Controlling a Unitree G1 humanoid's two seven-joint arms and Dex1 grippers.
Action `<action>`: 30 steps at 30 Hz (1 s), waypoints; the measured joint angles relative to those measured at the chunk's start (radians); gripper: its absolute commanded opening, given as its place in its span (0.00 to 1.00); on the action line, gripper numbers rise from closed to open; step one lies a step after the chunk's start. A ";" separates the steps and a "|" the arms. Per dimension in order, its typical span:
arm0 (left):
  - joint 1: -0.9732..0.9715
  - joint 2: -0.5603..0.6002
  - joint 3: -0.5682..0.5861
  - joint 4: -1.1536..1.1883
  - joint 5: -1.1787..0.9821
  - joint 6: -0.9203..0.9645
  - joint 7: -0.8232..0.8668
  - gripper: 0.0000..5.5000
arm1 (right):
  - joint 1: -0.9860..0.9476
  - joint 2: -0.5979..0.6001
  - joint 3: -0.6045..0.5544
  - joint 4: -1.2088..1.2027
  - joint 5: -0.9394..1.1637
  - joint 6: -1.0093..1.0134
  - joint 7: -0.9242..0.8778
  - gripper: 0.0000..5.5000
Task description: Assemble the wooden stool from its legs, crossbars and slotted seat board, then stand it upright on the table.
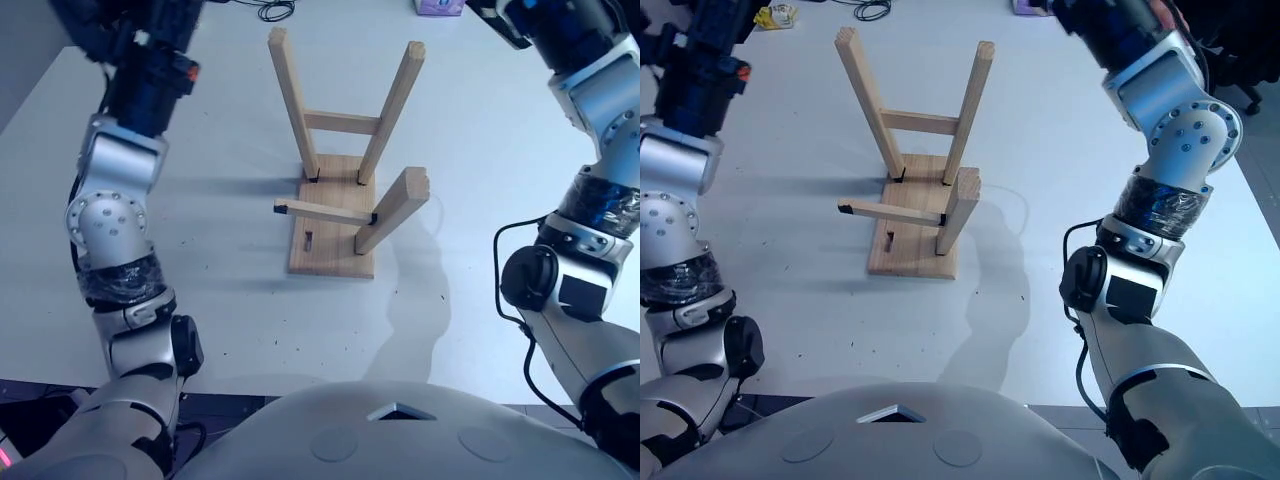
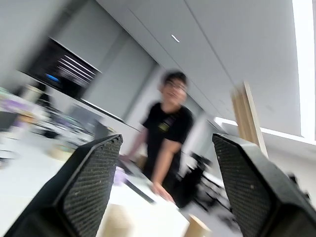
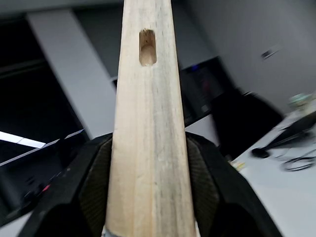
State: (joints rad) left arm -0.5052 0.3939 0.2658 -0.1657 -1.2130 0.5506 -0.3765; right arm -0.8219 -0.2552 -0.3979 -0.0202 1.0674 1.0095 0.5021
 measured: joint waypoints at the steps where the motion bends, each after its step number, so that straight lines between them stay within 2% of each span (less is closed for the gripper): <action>1: -0.007 -0.001 -0.012 -0.004 -0.014 0.020 -0.022 0.70 | 0.013 -0.001 0.019 -0.019 0.020 0.027 0.011 0.37; 4: -0.026 0.004 -0.033 -0.025 -0.074 0.104 -0.098 0.78 | 0.086 -0.034 0.081 -0.090 0.091 0.115 0.084 0.37; 11: -0.051 0.081 -0.020 -0.020 -0.203 0.281 -0.184 0.79 | 0.145 -0.172 0.135 -0.113 0.056 0.066 0.296 0.37; 16: -0.086 0.113 -0.037 -0.002 -0.223 0.369 -0.236 0.79 | 0.148 -0.235 0.246 -0.093 -0.050 -0.027 0.468 0.37; 21: -0.102 0.146 -0.060 0.007 -0.196 0.401 -0.318 0.79 | 0.120 -0.258 0.362 -0.047 -0.121 -0.062 0.612 0.37; 30: -0.103 0.147 -0.050 -0.002 -0.157 0.393 -0.383 0.79 | 0.080 -0.305 0.446 -0.006 -0.214 -0.140 0.773 0.37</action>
State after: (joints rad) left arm -0.6080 0.5413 0.2161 -0.1681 -1.3702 0.9438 -0.7595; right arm -0.7418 -0.5598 0.0479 -0.0260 0.8536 0.8692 1.2755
